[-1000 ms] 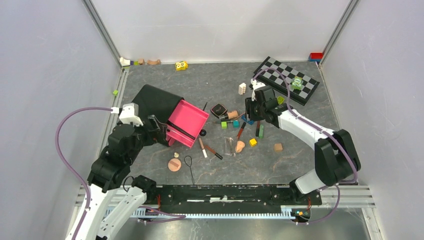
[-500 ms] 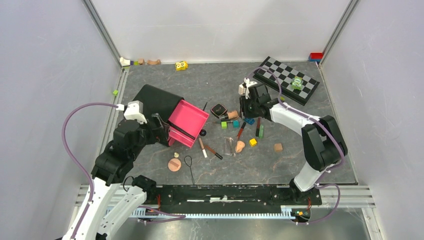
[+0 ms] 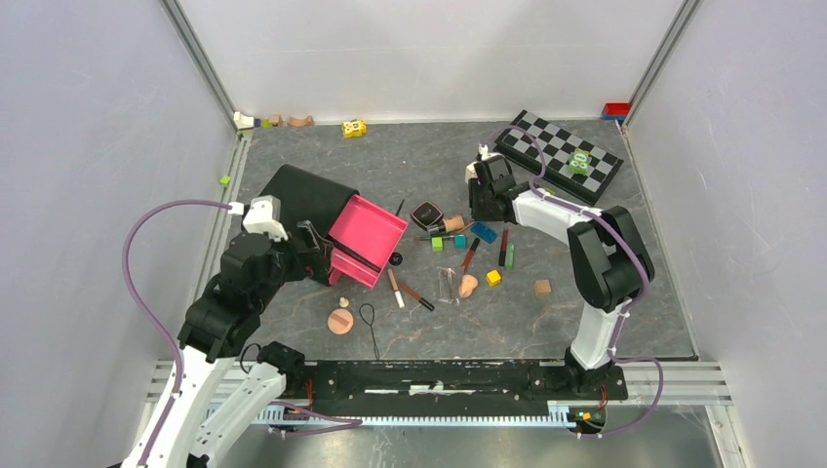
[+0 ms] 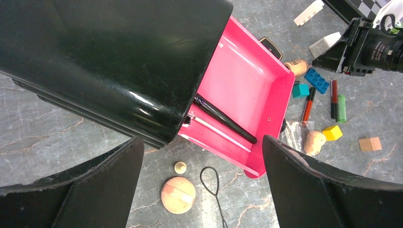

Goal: Organize the makeup
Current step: Pick up the makeup brush from the center of the board.

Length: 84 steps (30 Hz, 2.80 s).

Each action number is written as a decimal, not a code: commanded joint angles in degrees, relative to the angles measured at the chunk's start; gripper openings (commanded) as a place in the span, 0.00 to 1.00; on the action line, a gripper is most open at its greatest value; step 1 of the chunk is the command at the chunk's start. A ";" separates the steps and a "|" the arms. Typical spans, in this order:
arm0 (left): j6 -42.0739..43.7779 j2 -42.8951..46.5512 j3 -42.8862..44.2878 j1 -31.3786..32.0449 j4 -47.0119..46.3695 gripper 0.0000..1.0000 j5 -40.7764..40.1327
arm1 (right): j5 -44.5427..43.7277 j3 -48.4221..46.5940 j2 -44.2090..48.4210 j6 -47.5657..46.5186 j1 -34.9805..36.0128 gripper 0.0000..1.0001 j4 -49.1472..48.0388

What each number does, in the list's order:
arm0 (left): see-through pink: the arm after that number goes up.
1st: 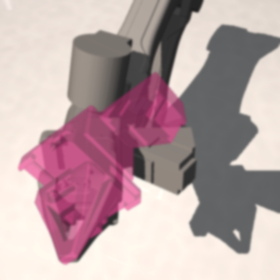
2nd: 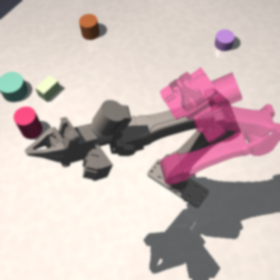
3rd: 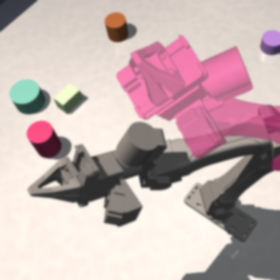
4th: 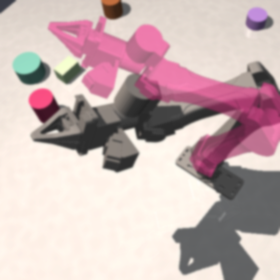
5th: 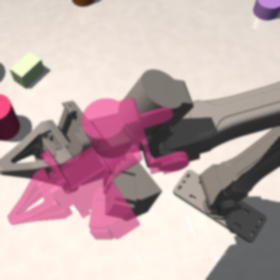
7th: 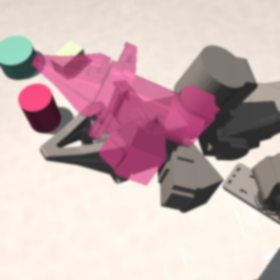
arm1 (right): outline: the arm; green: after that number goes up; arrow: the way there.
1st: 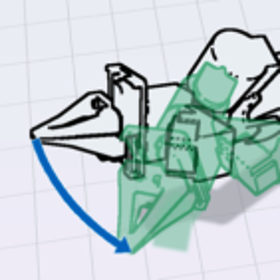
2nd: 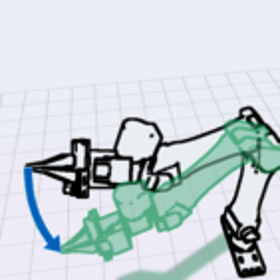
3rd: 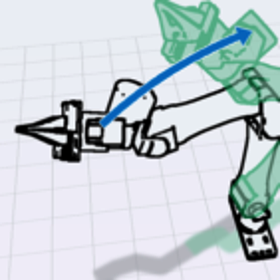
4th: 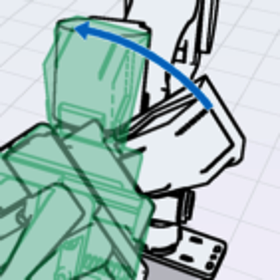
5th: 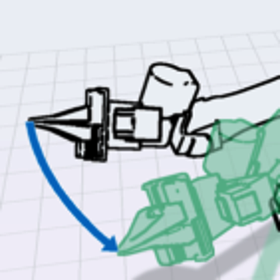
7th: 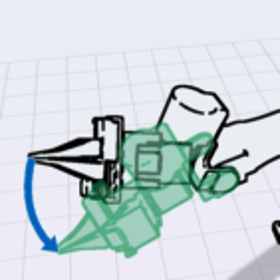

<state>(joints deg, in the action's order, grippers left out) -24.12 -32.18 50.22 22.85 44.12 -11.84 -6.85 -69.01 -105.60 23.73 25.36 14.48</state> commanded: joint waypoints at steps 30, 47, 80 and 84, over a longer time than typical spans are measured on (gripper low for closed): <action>1.18 1.76 -0.69 -0.32 -3.34 1.00 2.29 | -5.95 -10.70 -10.03 5.77 0.65 0.49 5.13; 1.18 1.38 -0.73 -0.28 -3.33 1.00 2.18 | -6.32 -12.80 -7.33 5.97 1.40 0.48 5.03; 1.27 1.42 -0.82 -0.31 -3.51 1.00 2.43 | -10.26 -13.25 -12.61 0.76 4.25 0.21 9.11; 1.27 1.40 -0.82 -0.34 -3.51 1.00 2.27 | -9.84 -13.70 -12.07 -0.22 4.19 0.14 8.03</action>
<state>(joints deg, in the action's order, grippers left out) -24.12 -30.92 49.47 22.85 43.11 -10.09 -16.40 -83.44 -119.07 24.77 29.28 22.13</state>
